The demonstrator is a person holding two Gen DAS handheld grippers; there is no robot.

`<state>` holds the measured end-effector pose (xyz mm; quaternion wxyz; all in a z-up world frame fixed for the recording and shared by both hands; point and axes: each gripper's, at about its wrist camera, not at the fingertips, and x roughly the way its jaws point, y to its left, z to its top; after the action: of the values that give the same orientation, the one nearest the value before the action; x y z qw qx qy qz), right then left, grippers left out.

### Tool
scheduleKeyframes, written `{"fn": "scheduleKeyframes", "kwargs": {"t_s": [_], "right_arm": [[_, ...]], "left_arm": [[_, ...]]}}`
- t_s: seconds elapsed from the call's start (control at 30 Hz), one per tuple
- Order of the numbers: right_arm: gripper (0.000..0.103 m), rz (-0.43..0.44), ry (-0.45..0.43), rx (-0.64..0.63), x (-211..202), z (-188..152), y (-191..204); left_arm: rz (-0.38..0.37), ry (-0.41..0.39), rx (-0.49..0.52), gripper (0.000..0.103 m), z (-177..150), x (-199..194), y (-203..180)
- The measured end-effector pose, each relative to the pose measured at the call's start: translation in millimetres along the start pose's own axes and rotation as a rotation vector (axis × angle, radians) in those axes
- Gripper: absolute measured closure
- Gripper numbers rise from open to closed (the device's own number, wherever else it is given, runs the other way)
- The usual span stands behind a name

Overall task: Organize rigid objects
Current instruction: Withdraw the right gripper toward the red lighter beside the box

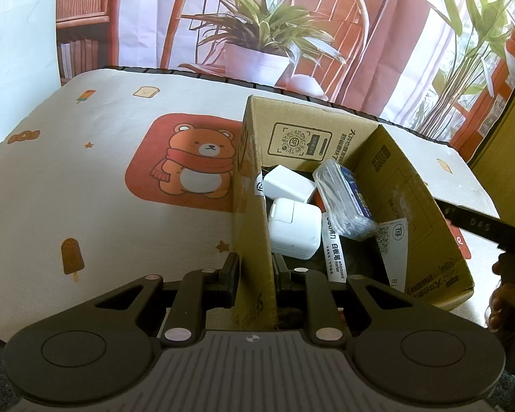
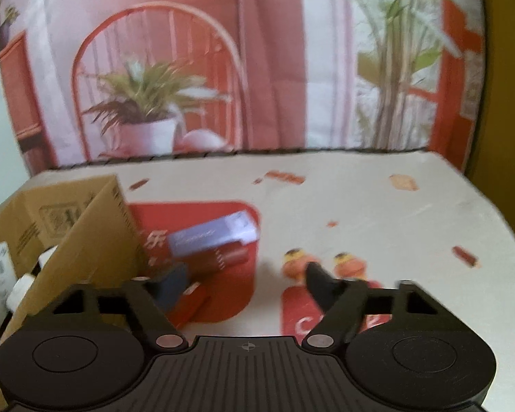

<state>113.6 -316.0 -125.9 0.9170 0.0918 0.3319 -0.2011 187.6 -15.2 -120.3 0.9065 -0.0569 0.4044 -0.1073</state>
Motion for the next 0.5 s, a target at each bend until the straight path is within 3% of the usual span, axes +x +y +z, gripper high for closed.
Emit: {"fn": "scheduleKeyframes", "kwargs": {"t_s": [0.17, 0.5], "right_arm": [[0.062, 0.079, 0.059, -0.02, 12.9, -6.5, 9.5], [0.062, 0.137, 0.106, -0.069, 29.3, -12.3, 27.5]], "left_arm": [[0.0, 0.0, 0.0, 0.082, -0.1, 0.0, -0.2], [0.0, 0.001, 0.0, 0.082, -0.6, 0.1, 0.7]]}}
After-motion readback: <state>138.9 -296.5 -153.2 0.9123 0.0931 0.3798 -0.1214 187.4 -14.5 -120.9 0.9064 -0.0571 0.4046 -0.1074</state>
